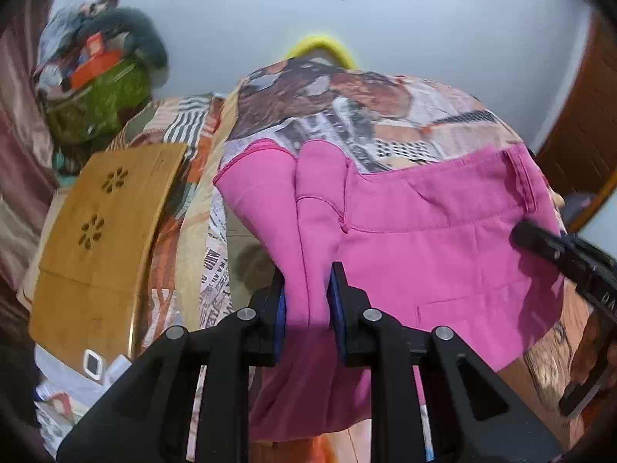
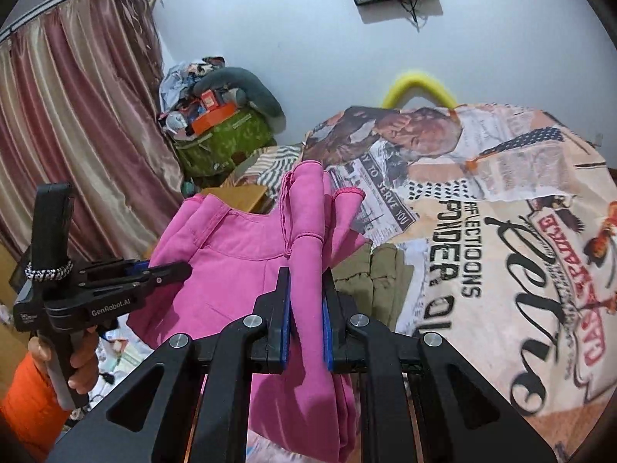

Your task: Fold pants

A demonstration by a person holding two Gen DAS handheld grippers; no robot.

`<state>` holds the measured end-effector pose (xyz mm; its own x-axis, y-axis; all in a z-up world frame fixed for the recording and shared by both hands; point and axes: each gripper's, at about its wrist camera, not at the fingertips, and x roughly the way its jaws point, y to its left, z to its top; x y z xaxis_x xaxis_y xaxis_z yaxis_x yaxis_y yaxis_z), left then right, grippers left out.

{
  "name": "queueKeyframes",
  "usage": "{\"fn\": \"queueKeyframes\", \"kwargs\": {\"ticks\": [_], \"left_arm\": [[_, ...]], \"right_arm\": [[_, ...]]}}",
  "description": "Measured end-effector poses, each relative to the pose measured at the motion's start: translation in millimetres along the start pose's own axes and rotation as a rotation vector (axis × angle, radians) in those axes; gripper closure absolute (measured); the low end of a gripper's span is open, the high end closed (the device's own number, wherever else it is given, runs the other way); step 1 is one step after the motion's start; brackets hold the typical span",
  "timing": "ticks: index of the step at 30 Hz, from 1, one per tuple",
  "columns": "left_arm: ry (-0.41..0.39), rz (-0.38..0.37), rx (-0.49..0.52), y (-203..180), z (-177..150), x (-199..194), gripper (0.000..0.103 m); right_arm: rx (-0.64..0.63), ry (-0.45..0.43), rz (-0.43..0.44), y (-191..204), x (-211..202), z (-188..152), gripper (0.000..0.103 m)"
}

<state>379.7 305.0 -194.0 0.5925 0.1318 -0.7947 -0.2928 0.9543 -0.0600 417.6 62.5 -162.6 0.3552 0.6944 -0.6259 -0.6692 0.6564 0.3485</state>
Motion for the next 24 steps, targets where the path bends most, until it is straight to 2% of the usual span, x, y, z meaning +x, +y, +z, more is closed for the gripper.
{"fn": "queueKeyframes", "kwargs": {"ticks": [5,13,15,18,22,24], "left_arm": [[0.036,0.041,-0.024,5.0,-1.2,52.5,0.083],[0.127,0.038,-0.031,14.1,-15.5,120.3,0.077],[0.121,0.036,-0.051,20.5,-17.9,125.2,0.063],[0.097,0.025,-0.061,30.9,-18.3,121.3,0.051],[0.083,0.066,-0.046,40.2,-23.5,109.3,0.041],[0.081,0.084,-0.034,45.6,-28.5,102.7,0.04]], "right_arm": [[0.013,0.048,-0.023,-10.0,38.6,-3.5,0.091],[0.016,0.148,-0.069,-34.0,83.8,-25.9,0.091],[-0.012,0.162,-0.1,-36.4,87.9,-30.4,0.091],[-0.05,0.182,-0.115,-37.1,87.9,-31.9,0.089],[-0.063,0.221,-0.143,-38.0,81.7,-36.0,0.084],[-0.078,0.243,-0.163,-37.6,78.2,-40.9,0.074]]}}
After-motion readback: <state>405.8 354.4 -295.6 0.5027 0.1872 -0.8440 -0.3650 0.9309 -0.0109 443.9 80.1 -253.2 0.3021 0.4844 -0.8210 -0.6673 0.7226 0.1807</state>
